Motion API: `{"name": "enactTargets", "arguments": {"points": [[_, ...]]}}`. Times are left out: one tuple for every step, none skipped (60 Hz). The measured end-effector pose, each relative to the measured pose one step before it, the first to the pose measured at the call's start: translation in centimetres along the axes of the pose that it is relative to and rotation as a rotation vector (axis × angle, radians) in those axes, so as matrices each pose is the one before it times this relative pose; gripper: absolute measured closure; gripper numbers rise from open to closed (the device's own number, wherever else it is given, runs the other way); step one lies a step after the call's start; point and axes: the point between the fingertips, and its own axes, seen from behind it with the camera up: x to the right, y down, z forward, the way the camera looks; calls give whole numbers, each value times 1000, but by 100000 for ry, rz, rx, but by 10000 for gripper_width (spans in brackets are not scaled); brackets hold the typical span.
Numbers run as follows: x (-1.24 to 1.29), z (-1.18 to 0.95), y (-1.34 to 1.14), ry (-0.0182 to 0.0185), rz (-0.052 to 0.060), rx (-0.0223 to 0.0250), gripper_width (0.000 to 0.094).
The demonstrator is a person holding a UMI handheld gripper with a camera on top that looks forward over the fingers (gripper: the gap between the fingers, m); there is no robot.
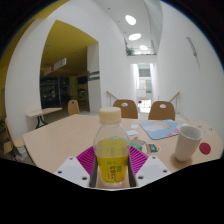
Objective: Pour water
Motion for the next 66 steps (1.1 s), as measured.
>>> {"name": "enactTargets", "arguments": {"points": [[206,5,-65,1650,74,413,491],[403,-86,-74,1668,-18,301,509],[403,-43,-29,1505,-55,335,528],[214,112,-89,848,292,514,540],[-44,207,-174,25,972,691,559],[-79,67,-99,-439,1185,445,585],[1159,-1483,-316,-740,943,104,593],[-469,914,39,-528,1271,193,605],[-123,119,-4,-105,1404,-119,610],[11,29,15,69,1504,-252,615],[15,86,34,-56,1215,-330,618],[-86,88,101,-519,802,-479,621],[-198,74,129,-925,946,-789,622],[-189,43,121,-1052,1555,-881,621],[403,-353,-173,-1068,2244,-257,622],[610,233,-297,-851,2168,-208,622],[-309,54,-246,-898,2321,-72,621],[-226,-110,-322,-1245,2234,108,621],[-281,-25,-380,-1375,2309,209,621],[-304,29,-495,-1332,2714,573,621],[-302,55,-587,-1281,3049,817,621],[-294,18,-575,-1330,3350,784,621],[-352,18,-528,-1589,3675,814,623],[-6,-225,-923,-1714,3790,762,623],[-425,30,-602,-2243,4017,947,622],[495,259,-488,-2317,3932,1038,622],[-274,56,-494,-2116,4630,649,623],[-293,9,-418,-1734,4914,501,622],[-135,8,-341,-1156,5182,313,623],[50,40,-307,-764,5149,206,623],[13,-27,-256,-763,5121,35,623],[112,27,-195,-768,5335,0,622],[-125,-381,-764,-563,5733,159,623],[714,380,-312,-923,5485,84,622],[225,9,-321,-745,5748,24,623],[189,85,-405,-671,5564,203,624],[157,-13,-365,-668,5243,361,623],[192,-41,-459,-654,4909,537,623],[145,1,-524,-883,4619,820,622],[84,-17,-567,-1075,4574,1044,620],[-1063,-960,-285,-129,5487,1038,615],[978,970,-393,-903,3817,828,615],[98,102,-471,-753,4768,1092,613],[10,43,-456,-864,4645,1345,614],[32,35,-483,-816,4192,1301,609],[107,12,-376,-289,3500,1076,608],[211,48,-249,287,2809,733,606],[212,-4,-175,513,2335,509,607],[150,56,-147,287,2004,400,608],[-729,-779,103,37,3001,372,608],[410,961,-172,-383,886,287,609],[61,51,-44,-474,1669,-32,609],[91,52,44,-110,1743,-261,607],[131,29,94,216,1734,-412,607],[147,34,132,256,1706,-452,606],[81,48,144,75,1484,-517,607],[-122,-337,400,55,1156,-393,608],[203,464,-38,427,597,-437,609],[93,-6,116,358,83,-523,609],[128,-22,140,542,-170,-625,608],[124,-36,161,572,-417,-822,609],[55,-50,158,461,-742,-827,608],[-38,-38,90,265,-1129,-662,608],[-175,-177,80,-93,-1525,-433,607],[-284,-49,12,-285,-2202,-644,607],[-407,-133,29,-658,-2929,-750,606]]}}
